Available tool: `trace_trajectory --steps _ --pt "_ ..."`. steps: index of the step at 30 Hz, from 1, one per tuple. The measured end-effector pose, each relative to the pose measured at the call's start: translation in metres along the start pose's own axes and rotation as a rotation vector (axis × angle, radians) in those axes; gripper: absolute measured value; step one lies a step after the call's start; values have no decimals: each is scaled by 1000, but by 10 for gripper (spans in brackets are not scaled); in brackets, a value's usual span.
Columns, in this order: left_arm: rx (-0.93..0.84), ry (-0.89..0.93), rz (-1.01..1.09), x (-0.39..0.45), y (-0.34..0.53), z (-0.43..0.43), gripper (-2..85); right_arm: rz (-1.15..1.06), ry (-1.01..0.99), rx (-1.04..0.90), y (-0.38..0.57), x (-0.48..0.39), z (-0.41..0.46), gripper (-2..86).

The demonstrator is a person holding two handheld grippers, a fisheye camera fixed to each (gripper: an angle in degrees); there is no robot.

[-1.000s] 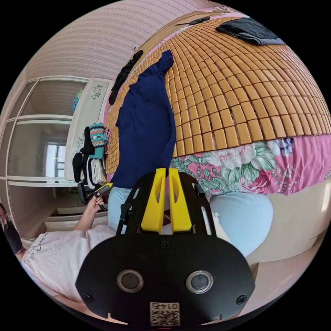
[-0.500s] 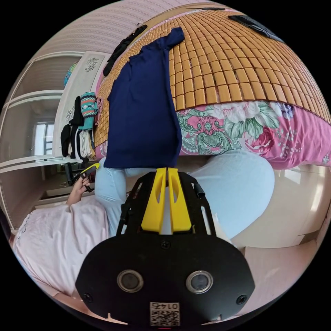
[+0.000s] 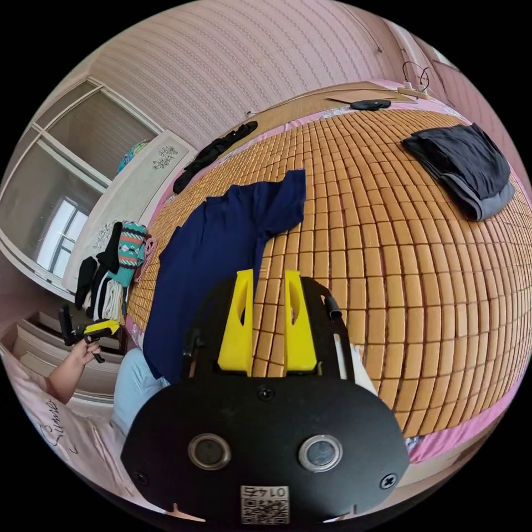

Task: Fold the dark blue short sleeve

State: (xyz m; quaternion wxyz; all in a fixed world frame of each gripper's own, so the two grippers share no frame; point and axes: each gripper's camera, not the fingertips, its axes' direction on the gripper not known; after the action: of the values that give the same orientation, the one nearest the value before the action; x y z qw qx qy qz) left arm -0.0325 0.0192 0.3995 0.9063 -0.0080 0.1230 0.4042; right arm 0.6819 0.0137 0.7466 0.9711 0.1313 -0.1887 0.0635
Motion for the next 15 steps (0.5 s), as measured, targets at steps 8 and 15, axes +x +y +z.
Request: trace_trajectory --steps 8,15 --pt "104 35 367 104 -251 114 -6 -103 -55 1 -29 25 29 109" --pt "8 -136 418 199 -414 261 46 -92 -72 24 -40 48 27 113"
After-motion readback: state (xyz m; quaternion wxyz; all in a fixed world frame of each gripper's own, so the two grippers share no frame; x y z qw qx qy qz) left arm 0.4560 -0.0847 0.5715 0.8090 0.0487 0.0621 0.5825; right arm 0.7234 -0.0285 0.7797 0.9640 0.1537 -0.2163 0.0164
